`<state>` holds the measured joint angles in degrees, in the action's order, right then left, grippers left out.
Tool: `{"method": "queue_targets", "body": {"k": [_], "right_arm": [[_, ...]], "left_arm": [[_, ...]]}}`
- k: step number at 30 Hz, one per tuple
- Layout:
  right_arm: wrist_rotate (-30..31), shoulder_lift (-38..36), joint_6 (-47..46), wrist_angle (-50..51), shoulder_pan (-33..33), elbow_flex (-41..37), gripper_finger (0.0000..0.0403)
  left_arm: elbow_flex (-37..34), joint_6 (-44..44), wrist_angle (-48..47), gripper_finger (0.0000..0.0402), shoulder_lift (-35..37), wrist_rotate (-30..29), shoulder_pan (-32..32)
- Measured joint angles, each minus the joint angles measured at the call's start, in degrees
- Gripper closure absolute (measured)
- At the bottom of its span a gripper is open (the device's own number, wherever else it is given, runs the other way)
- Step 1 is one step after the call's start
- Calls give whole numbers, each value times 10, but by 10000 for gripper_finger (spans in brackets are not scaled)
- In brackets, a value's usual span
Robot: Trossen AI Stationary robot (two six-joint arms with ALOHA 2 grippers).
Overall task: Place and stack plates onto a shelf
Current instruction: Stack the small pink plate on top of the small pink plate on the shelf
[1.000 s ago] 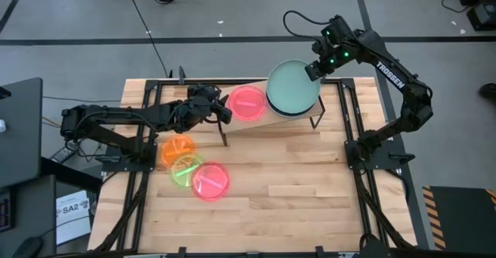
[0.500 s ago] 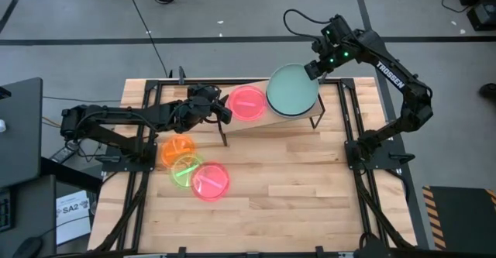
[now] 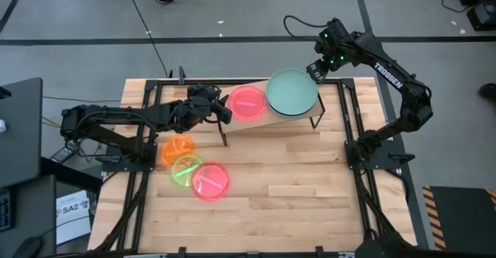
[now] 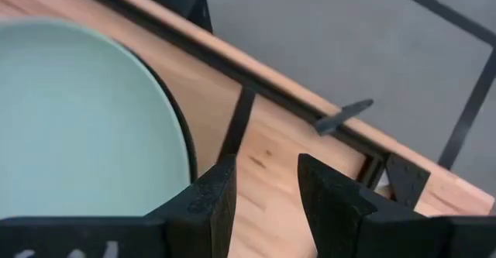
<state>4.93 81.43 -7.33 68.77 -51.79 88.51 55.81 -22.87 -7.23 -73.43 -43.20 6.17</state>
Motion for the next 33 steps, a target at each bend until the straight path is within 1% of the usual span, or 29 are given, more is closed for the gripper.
{"method": "queue_targets", "body": {"k": [7,10,13,15,19,21,23,29,31,33], "right_arm": [[0,0,0,-1,0,-41,259],[0,0,0,-1,0,-44,259],[0,0,16,-5,0,-44,259],[0,0,22,-10,0,-44,259],[0,0,24,-19,0,-44,258],[0,0,24,-19,0,-44,259],[0,0,24,-20,0,-44,259],[0,0,24,-20,0,-44,259],[0,0,24,-20,1,-44,259],[0,0,24,-20,1,-44,259]], "left_arm": [[0,5,-29,244,0,8,0],[0,14,-52,244,12,63,0],[0,-5,-84,244,28,123,0],[0,-22,-99,244,41,152,-1],[0,-53,-141,244,68,190,0],[0,-64,-161,244,82,220,0],[0,-66,-188,244,93,263,0],[0,-66,-282,244,98,398,-1],[0,-65,-315,244,97,429,-1],[0,-66,-342,244,97,440,-1]]}}
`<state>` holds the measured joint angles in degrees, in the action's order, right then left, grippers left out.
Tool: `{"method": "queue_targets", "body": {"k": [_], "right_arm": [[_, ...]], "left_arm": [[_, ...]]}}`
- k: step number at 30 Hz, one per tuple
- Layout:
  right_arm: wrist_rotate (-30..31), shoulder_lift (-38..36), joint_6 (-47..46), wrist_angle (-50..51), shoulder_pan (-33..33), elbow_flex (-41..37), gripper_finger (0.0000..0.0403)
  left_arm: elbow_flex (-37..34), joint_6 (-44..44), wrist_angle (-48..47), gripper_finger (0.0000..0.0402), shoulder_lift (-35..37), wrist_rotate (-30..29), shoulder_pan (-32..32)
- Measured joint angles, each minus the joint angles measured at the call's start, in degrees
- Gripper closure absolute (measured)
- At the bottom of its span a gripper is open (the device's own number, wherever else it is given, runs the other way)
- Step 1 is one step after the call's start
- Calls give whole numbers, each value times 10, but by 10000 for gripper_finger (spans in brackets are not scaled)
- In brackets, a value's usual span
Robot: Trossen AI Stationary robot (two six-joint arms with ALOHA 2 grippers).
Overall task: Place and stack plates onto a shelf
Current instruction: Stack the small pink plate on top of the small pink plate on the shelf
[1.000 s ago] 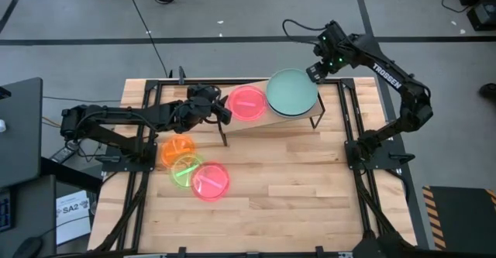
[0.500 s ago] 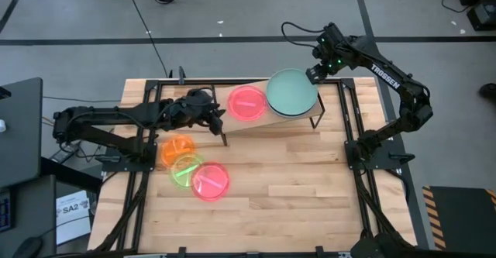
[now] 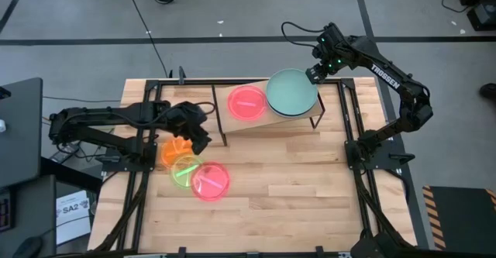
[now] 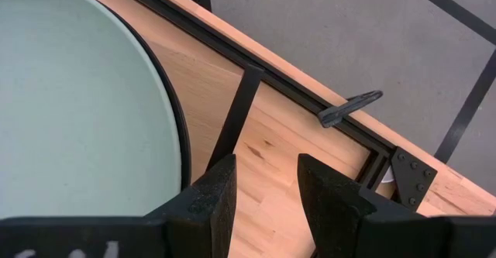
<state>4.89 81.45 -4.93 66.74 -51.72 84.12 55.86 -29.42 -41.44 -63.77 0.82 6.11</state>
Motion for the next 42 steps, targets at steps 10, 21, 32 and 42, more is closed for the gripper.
{"method": "queue_targets", "body": {"k": [10,21,32,42], "right_arm": [[0,0,2,0,0,0,259],[0,0,2,0,1,0,259],[0,0,11,2,11,0,259],[0,0,21,2,18,0,259]], "left_arm": [[0,1,-42,244,-10,3,-3],[-1,7,-61,244,-59,3,-54],[0,37,-46,244,-154,-1,-95],[0,46,-26,244,-246,-13,-117]]}}
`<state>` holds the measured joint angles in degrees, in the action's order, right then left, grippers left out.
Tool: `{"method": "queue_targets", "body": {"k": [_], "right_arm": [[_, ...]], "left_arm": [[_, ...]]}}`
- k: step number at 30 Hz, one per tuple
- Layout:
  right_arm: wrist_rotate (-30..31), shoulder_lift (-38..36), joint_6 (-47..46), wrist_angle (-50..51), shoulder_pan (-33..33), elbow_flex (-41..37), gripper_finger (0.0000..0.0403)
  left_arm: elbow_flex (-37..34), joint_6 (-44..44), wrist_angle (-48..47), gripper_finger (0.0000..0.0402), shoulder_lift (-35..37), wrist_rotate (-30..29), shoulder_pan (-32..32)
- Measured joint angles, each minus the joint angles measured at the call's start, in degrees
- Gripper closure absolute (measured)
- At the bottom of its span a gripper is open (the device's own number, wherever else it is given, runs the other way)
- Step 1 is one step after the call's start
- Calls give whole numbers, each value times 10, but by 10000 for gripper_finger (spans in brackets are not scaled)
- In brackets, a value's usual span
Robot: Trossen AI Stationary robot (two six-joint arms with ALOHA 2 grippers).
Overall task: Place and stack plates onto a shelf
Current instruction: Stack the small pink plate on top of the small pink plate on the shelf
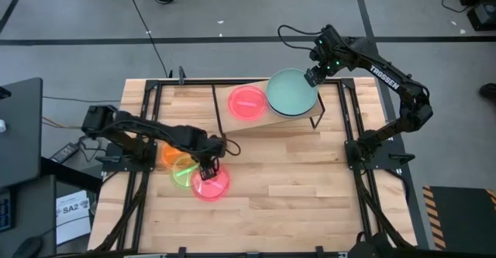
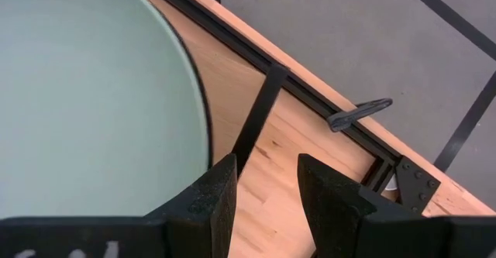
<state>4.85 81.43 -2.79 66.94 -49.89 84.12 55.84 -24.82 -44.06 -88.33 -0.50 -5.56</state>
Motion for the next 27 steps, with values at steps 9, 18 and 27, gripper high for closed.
{"method": "queue_targets", "body": {"k": [9,18,27], "right_arm": [[0,0,0,0,3,0,259],[0,0,0,0,4,0,259],[0,0,0,0,4,0,259]], "left_arm": [[0,0,-7,244,-54,-45,-6],[0,0,-1,255,-72,-41,-6],[0,0,-1,310,-73,-35,-6]]}}
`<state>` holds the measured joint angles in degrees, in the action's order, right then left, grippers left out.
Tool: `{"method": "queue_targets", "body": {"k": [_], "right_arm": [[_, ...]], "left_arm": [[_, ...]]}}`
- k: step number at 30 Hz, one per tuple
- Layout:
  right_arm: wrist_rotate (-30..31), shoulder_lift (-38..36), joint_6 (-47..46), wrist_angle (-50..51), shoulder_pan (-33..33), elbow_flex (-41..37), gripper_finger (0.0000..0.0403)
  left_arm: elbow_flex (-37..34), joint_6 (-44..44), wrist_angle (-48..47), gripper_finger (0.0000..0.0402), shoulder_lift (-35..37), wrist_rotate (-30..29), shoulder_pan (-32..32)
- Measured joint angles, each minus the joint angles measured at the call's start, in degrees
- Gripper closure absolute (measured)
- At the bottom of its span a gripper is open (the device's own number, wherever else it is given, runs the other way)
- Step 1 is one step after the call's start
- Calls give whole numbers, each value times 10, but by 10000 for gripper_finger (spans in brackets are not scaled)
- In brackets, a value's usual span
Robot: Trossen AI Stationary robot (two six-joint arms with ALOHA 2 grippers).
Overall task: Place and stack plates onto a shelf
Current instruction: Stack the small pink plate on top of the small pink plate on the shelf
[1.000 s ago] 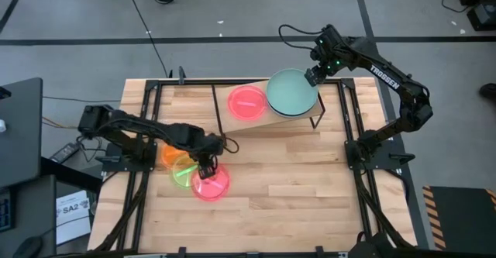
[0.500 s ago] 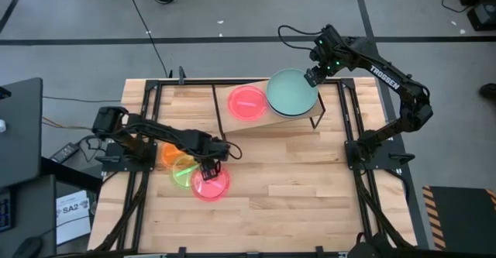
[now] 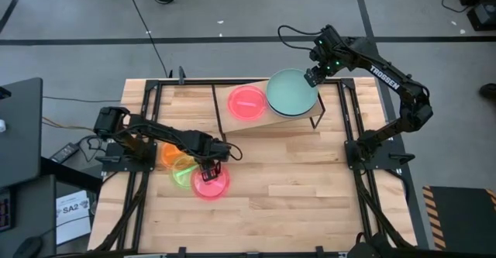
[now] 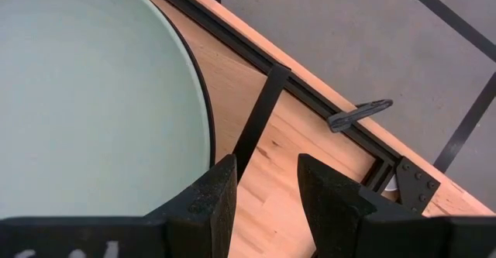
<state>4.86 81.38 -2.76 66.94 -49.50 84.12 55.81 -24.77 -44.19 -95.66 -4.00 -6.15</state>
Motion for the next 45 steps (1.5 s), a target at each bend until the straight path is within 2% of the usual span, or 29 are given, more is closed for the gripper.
{"method": "queue_targets", "body": {"k": [8,17,31,45], "right_arm": [[0,0,0,0,0,0,259],[0,0,0,0,0,0,259],[0,0,0,0,0,0,259],[0,0,0,0,0,0,259]], "left_arm": [[0,0,0,360,0,0,0],[0,1,0,389,0,1,0],[0,1,0,393,1,19,1],[0,-1,-3,394,71,68,2]]}}
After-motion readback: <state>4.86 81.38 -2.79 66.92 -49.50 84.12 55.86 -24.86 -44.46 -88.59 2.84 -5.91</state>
